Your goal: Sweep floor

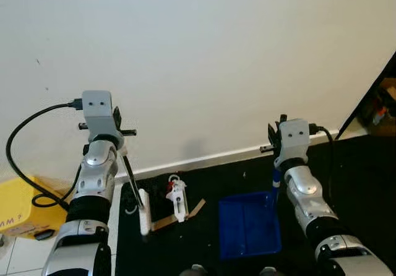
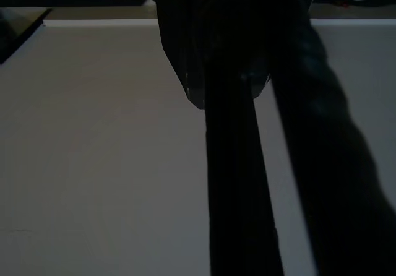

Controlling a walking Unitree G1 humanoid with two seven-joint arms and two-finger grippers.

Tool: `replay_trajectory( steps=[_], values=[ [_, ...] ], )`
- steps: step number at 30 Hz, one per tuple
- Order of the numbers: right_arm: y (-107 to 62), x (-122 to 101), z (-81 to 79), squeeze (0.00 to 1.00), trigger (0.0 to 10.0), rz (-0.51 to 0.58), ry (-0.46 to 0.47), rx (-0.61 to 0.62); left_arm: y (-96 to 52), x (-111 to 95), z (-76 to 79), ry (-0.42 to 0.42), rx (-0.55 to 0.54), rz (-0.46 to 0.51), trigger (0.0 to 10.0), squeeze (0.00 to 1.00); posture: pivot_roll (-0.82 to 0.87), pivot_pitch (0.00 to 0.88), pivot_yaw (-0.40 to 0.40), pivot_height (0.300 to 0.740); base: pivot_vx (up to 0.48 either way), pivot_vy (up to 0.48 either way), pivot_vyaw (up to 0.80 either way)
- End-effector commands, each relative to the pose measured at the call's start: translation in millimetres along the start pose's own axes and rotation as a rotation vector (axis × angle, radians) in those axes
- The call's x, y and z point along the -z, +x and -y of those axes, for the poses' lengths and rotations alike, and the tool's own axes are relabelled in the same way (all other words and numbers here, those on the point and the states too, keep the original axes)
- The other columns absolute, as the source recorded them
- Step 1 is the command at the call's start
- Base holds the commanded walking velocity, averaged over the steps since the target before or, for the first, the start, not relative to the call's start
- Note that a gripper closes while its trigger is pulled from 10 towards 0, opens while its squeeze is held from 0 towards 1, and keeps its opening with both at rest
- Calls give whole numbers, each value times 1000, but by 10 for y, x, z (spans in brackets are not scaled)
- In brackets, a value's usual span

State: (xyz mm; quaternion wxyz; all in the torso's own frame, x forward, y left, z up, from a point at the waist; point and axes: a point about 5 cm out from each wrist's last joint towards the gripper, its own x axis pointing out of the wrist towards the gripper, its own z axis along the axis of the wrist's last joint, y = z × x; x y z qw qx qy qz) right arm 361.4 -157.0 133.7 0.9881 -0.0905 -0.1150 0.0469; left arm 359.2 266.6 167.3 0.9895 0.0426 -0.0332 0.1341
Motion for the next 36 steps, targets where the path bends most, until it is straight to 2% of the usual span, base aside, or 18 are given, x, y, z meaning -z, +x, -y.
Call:
replay_trajectory(
  steps=[1, 4, 5, 7, 10, 13, 15, 16, 18, 23, 24, 28, 36],
  values=[
    [1, -2, 2, 0, 10000, 4, -5, -7, -10, -22, -319, 73, -89, 24, 10000, 71, 47, 295, 115, 740, 0, 0, 0],
    [0, -6, 10, 0, 10000, 8, -8, -6, -22, -15, -392, 93, -108, 27, 10000, 86, 44, 298, 114, 740, 0, 0, 0],
    [-3, -4, 12, 0, 10000, 9, -10, -8, -30, -10, -468, 115, -128, 26, 10000, 78, 44, 302, 112, 740, 0, 0, 0],
    [-5, -1, 10, 0, 10000, 9, -11, -11, -33, -12, -493, 122, -132, 29, 10000, 75, 45, 302, 112, 740, 0, 0, 0],
    [-3, -1, -20, 0, 10000, 12, -11, -25, -43, -25, -535, 212, -111, 57, 10000, 75, 45, 302, 113, 740, 0, 0, 0],
    [10, -18, -30, 0, 10000, 19, -11, -30, -40, -33, -609, 207, -136, 69, 10000, 86, 42, 308, 110, 740, 0, 0, 0],
    [18, -28, -32, 0, 10000, 22, -11, -32, -32, -32, -623, 205, -134, 71, 10000, 59, 41, 313, 110, 740, 0, 0, 0],
    [33, -51, -32, 0, 10000, 31, -12, -34, -10, -43, -614, 211, -120, 76, 10000, 8, 36, 326, 108, 740, 0, 0, 0],
    [52, -84, -29, 0, 10000, 44, -12, -36, 35, -95, -587, 228, -110, 91, 10000, 0, 32, 332, 107, 740, 0, 0, 0],
    [77, -163, -22, 0, 10000, 83, -16, -34, 122, -175, -505, 220, -81, 92, 10000, 4, 3, 344, 115, 740, 0, 0, 0],
    [80, -220, 5, 0, 10000, 115, -18, -26, 168, -215, -428, 209, -50, 91, 10000, 24, -14, 348, 119, 740, 0, 0, 0],
    [63, -290, 75, 0, 10000, 155, -20, -8, 223, -283, -313, 201, -8, 100, 10000, 24, -36, 359, 128, 740, 0, 0, 0],
    [13, -450, 395, 0, 10000, 218, -54, 73, 297, -417, -168, 239, 43, 127, 10000, 27, -100, 394, 143, 740, 0, 0, 0]
  ],
)
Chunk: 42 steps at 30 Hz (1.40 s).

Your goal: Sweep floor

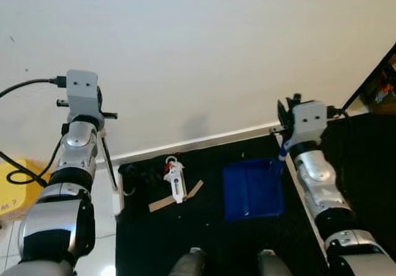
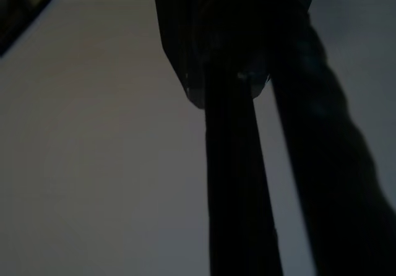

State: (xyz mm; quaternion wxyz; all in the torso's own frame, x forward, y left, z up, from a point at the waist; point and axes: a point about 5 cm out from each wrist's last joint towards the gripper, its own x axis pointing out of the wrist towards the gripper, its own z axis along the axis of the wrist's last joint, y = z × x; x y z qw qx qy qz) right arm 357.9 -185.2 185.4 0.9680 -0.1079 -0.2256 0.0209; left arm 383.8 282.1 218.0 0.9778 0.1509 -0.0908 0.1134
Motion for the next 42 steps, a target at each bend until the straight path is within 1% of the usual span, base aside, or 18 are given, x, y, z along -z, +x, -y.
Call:
replay_trajectory(
  steps=[1, 5, 6, 7, 10, 12, 17, 23, 25, 26, 27, 29, 30, 31, 34, 35, 37, 42],
  values=[
    [-29, -23, 56, 0, 10000, 8, -3, 14, -27, 59, -34, 42, 10, -17, 10000, 27, -103, 398, 143, 740, 0, 0, 0],
    [-16, -145, 199, 0, 10000, 39, -24, 34, -5, 26, -15, 20, 30, -13, 10000, 27, -137, 426, 141, 740, 0, 0, 0],
    [-16, -145, 199, 0, 10000, 39, -24, 34, -5, 26, -15, 20, 30, -13, 10000, 27, -137, 426, 141, 740, 0, 0, 0],
    [-29, -186, 245, 0, 10000, 48, -36, 40, 2, 16, 2, 7, 40, -11, 10000, 27, -156, 437, 139, 740, 0, 0, 0],
    [-65, -229, 308, 0, 10000, 55, -47, 48, 12, 1, 20, -3, 45, -8, 10000, 27, -176, 444, 134, 740, 0, 0, 0],
    [-80, -241, 324, 0, 10000, 56, -50, 48, 16, -6, 15, -7, 41, -7, 10000, 27, -190, 446, 128, 740, 0, 0, 0],
    [-115, -313, 395, 0, 10000, 58, -63, 48, 33, -41, -29, -5, 16, 1, 10000, 27, -212, 447, 114, 740, 0, 0, 0],
    [-134, -408, 478, 0, 10000, 58, -79, 50, 43, -76, -131, -9, -18, 9, 10000, 31, -226, 453, 108, 740, 0, 0, 0],
    [-141, -466, 486, 0, 10000, 63, -82, 48, 42, -56, -187, -72, -57, -12, 10000, 35, -239, 463, 106, 740, 0, 0, 0],
    [-142, -495, 489, 0, 10000, 67, -84, 47, 39, -27, -210, -147, -80, -34, 10000, 35, -256, 476, 99, 740, 0, 0, 0],
    [-142, -495, 489, 0, 10000, 67, -84, 47, 39, -27, -210, -147, -80, -34, 10000, 35, -256, 476, 99, 740, 0, 0, 0],
    [-148, -535, 492, 0, 10000, 72, -85, 45, 30, 27, -224, -263, -107, -69, 10000, 31, -262, 481, 97, 740, 0, 0, 0],
    [-151, -550, 493, 0, 10000, 73, -85, 44, 25, 48, -223, -304, -113, -81, 10000, 31, -262, 481, 97, 740, 0, 0, 0],
    [-172, -565, 486, 0, 10000, 70, -82, 43, 13, 102, -139, -365, -64, -105, 10000, 35, -249, 480, 101, 740, 0, 0, 0],
    [-182, -564, 476, 0, 10000, 67, -79, 42, 6, 126, -83, -390, -24, -114, 10000, 35, -246, 479, 102, 740, 0, 0, 0],
    [-187, -537, 444, 0, 10000, 63, -66, 43, 9, 123, -42, -425, 26, -113, 10000, 35, -219, 466, 113, 740, 0, 0, 0],
    [-193, -521, 419, 0, 10000, 55, -57, 43, 11, 118, -18, -449, 56, -110, 10000, 35, -214, 463, 115, 740, 0, 0, 0],
    [-185, -397, 225, 0, 10000, 26, 0, 34, 36, 31, -7, -540, 158, -64, 10000, 31, -127, 419, 148, 740, 0, 0, 0]
  ],
)
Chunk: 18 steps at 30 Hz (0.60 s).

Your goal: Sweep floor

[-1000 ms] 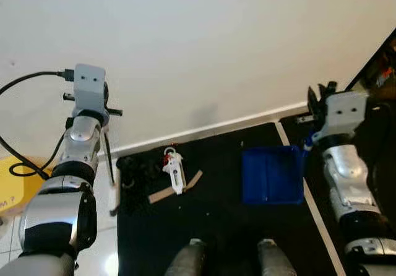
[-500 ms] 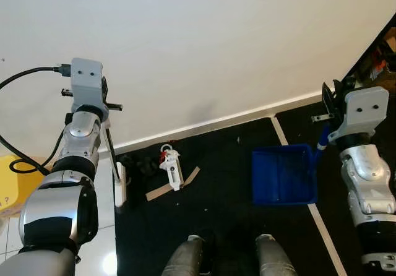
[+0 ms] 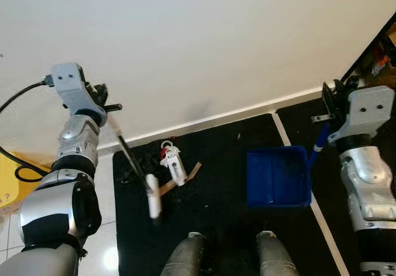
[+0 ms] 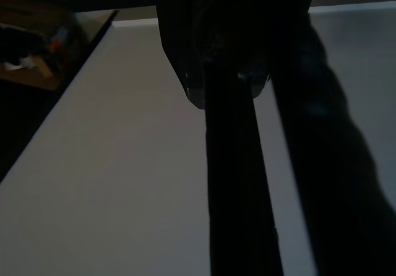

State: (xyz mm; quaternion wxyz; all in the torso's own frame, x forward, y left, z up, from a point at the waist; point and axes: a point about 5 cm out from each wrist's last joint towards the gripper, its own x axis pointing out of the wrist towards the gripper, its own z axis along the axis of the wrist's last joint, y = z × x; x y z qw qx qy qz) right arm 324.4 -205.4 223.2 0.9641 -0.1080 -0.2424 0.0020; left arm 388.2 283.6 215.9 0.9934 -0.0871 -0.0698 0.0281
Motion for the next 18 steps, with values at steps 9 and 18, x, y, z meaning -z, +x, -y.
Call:
replay_trajectory(
  steps=[9, 18],
  values=[
    [-38, 174, -405, 0, 10000, -35, 92, -39, 24, -49, 169, -146, 181, 59, 10000, 24, -47, 361, 176, 740, 0, 0, 0],
    [-82, 272, -545, 0, 10000, -56, 86, -64, 14, -7, 596, -89, 387, 94, 10000, 16, -12, 311, 194, 740, 0, 0, 0]
  ],
)
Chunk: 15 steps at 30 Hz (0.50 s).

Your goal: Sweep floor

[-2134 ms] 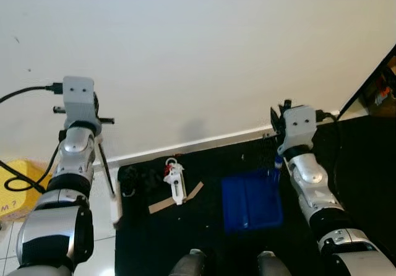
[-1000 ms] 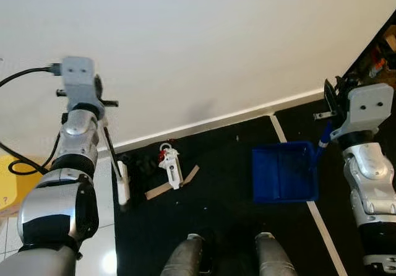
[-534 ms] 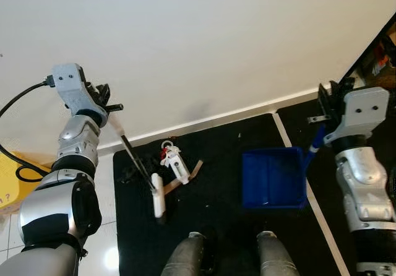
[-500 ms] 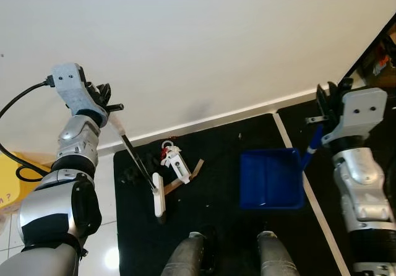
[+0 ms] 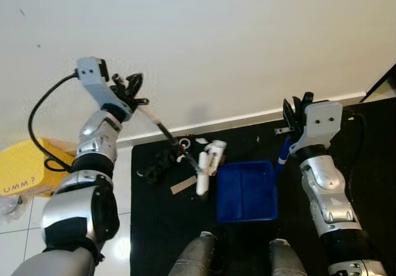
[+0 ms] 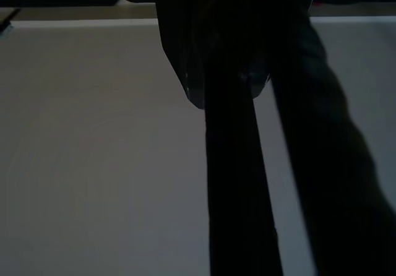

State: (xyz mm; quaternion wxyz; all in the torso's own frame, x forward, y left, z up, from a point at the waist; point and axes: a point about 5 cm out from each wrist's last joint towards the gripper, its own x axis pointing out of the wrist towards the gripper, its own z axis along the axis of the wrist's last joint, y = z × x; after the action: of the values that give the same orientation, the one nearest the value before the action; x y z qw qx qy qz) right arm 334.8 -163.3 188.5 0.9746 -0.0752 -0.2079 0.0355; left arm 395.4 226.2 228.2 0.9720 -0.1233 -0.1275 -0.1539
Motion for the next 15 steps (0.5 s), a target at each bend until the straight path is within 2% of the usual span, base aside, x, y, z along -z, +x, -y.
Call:
replay_trajectory(
  steps=[1, 6, 8, 11, 15],
  values=[
    [-31, 19, -56, 0, 10000, 8, 4, -9, -30, 5, 17, 17, 20, 5, 10000, 16, -12, 311, 194, 740, 0, 0, 0],
    [-4, -1, -92, 0, 10000, 19, 5, -9, 10, -281, -4, 63, 33, 76, 10000, 24, 0, 305, 203, 740, 0, 0, 0],
    [5, -25, -56, 0, 10000, 30, -25, -2, 44, -495, -30, 127, 38, 122, 10000, 24, 8, 301, 208, 740, 0, 0, 0],
    [3, -26, -22, 0, 10000, 32, -38, 9, 57, -545, -34, 153, 44, 131, 10000, 20, 8, 300, 210, 740, 0, 0, 0],
    [-18, 1, 101, 0, 10000, 26, -112, 42, 91, -566, -33, 199, 31, 133, 10000, 24, 7, 307, 216, 740, 0, 0, 0]
  ],
)
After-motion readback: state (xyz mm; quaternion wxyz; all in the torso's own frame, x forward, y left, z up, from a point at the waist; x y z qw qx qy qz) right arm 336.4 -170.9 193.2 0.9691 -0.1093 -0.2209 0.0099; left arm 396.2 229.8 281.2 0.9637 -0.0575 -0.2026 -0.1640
